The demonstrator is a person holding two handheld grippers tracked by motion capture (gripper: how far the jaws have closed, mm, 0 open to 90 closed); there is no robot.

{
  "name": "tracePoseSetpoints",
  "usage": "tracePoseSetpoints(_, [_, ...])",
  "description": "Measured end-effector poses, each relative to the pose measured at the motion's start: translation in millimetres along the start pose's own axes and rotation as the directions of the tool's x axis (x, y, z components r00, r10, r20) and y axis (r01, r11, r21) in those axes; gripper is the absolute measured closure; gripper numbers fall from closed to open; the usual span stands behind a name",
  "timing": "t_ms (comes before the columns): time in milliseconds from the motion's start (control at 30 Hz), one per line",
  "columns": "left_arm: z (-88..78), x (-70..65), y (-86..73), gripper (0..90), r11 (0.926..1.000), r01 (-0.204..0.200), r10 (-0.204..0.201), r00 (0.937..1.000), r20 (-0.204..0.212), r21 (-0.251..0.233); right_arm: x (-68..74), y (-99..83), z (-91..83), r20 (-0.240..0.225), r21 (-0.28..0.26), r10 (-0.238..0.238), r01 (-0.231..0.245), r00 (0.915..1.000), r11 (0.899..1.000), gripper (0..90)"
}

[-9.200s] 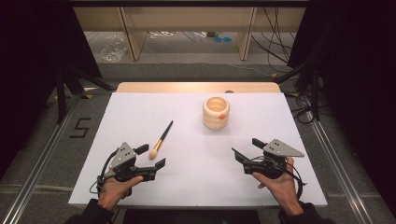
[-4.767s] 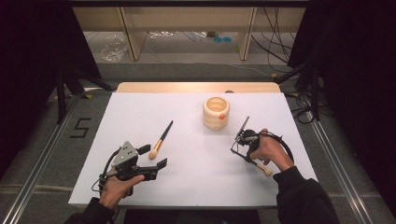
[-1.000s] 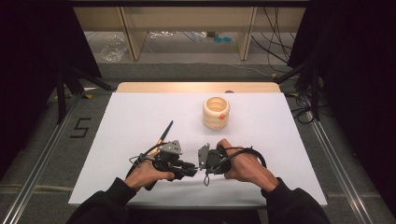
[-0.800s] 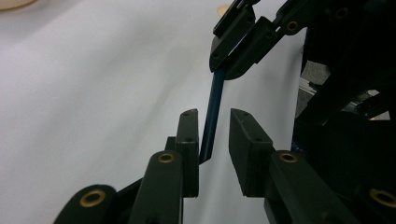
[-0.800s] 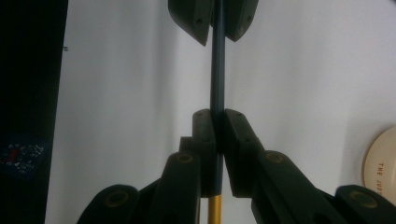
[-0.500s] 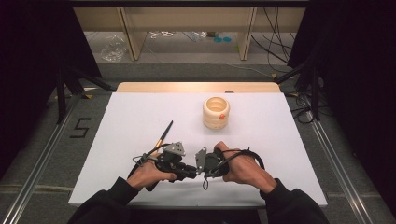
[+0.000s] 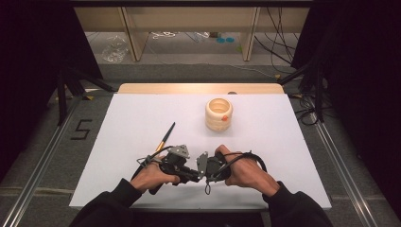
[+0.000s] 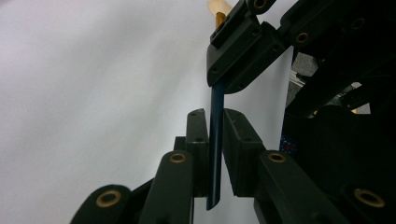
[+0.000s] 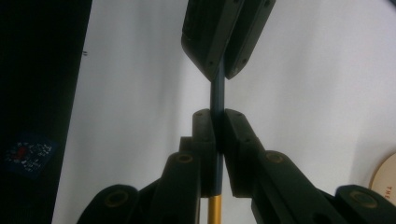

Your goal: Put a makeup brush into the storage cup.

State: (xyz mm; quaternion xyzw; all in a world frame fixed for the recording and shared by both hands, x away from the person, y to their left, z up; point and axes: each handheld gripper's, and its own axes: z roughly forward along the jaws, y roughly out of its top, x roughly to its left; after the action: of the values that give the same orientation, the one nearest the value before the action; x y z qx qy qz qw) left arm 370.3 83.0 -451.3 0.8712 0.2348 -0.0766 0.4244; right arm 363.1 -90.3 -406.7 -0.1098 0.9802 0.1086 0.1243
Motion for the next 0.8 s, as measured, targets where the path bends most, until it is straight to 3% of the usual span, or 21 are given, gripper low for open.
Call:
tracePoseSetpoints(467, [3.0, 1.8, 0.2, 82.0, 1.0000, -0.001, 0.001, 0.9997, 0.025, 0.009, 1.3, 1.4, 1.8, -0.001, -0.001, -0.009, 0.009, 1.0000, 1.000, 83.6])
tracePoseSetpoints(600, [3.0, 1.8, -0.1, 83.3, 0.9998, 0.019, -0.019, 0.9993, 0.034, -0.001, 1.0, 1.3, 1.6, 0.001, -0.001, -0.019, 0.019, 0.9998, 1.000, 83.6])
tracePoseSetpoints(667, [2.7, 2.9, -0.1, 83.9, 0.9999, 0.014, -0.013, 0.9988, 0.047, -0.009, 3.4, 1.0, 0.3, -0.009, 0.023, 0.017, -0.017, 0.9998, 1.000, 83.5])
tracePoseSetpoints(700, [2.1, 4.0, -0.1, 83.9, 1.0000, 0.003, -0.003, 0.9987, 0.050, -0.004, 1.4, 1.1, 1.5, 0.001, -0.001, -0.010, 0.010, 1.0000, 1.000, 83.6])
tracePoseSetpoints(800, [2.3, 4.1, -0.8, 84.0, 0.9999, 0.013, -0.012, 0.9984, 0.056, -0.011, 1.3, 1.1, 1.2, -0.001, -0.007, -0.015, 0.015, 0.9999, 1.000, 83.6])
